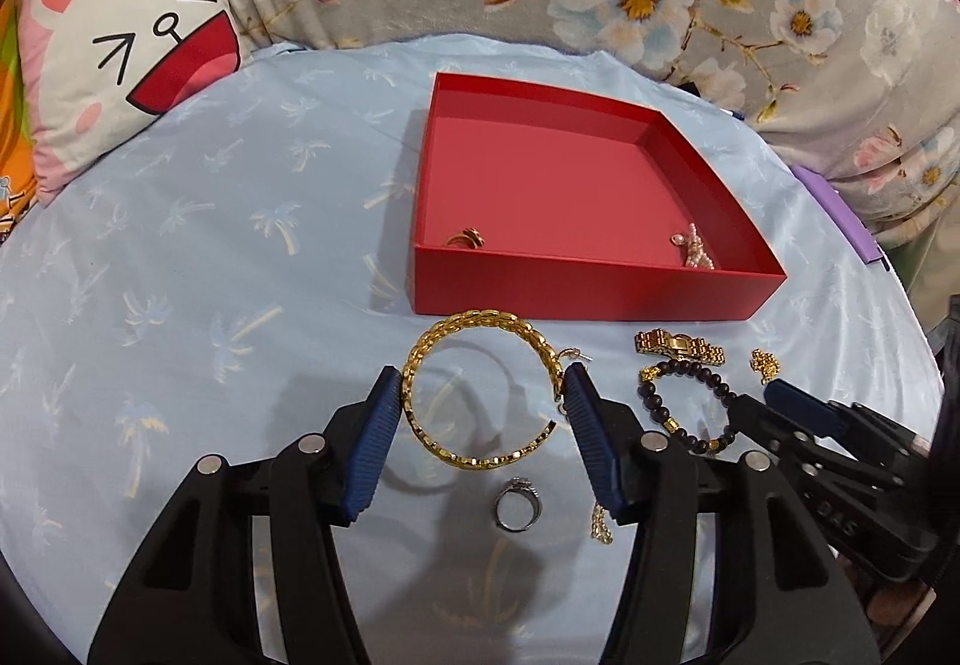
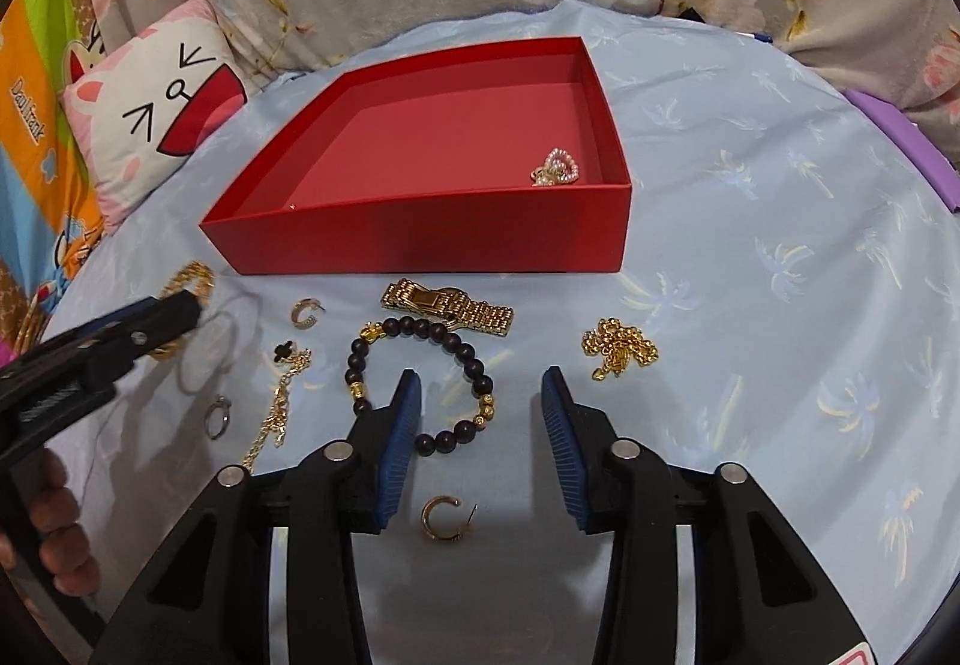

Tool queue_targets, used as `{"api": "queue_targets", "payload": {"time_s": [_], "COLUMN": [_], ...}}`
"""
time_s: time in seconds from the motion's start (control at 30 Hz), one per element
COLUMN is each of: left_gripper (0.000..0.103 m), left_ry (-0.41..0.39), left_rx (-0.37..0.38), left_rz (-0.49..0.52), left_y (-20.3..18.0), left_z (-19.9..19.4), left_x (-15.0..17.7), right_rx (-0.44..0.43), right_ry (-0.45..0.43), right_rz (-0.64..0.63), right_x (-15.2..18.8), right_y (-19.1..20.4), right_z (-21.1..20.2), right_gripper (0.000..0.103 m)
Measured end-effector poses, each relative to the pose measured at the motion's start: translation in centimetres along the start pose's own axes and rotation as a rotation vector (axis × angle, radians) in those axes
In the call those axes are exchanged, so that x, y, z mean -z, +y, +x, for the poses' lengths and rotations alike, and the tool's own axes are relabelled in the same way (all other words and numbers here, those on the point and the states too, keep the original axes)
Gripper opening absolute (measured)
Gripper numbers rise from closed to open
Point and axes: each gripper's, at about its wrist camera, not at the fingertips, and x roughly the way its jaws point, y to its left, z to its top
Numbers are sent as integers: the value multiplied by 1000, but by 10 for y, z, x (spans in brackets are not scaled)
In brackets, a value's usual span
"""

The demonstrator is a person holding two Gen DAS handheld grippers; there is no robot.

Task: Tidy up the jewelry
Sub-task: 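Grasp the twisted gold bangle with the left tool while the right tool grasps the black bead bracelet, then carry the bangle and bead bracelet into the red box and open both tools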

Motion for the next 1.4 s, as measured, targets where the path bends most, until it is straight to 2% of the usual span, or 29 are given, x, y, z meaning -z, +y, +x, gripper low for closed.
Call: {"api": "queue_targets", "payload": {"time_s": [0.13,0.2,0.27,0.43,0.63,0.8,0.97,1.07,1.2,1.4], "left_gripper": [54,54,54,54,54,54,54,54,54,54], "left_ry": [-12,-14,-16,-26,-33,-51,-88,-120,-154,-171], "left_rx": [2,3,3,10,15,27,37,33,20,-2], "left_rz": [8,8,4,1,3,7,19,34,50,66], "left_y": [4,6,7,8,6,5,0,-7,-14,-23], "left_z": [-8,-10,-10,-13,-17,-27,-40,-43,-40,-13], "left_x": [0,1,0,-2,-4,-9,-24,-39,-64,-103], "right_rx": [9,21,27,20,23,27,49,48,51,20], "right_ry": [27,23,24,19,-32,-112,-225,-276,-307,-299], "right_rz": [-17,-26,-36,-44,-50,-49,-53,-47,-45,-38], "right_x": [-1,-2,-2,-2,-2,-9,-33,-53,-78,-116], "right_y": [3,4,5,6,9,8,4,0,-2,-2], "right_z": [11,13,15,14,-5,-45,-90,-104,-100,-65], "right_gripper": [26,24,14,7,7,7,7,7,7,7]}}
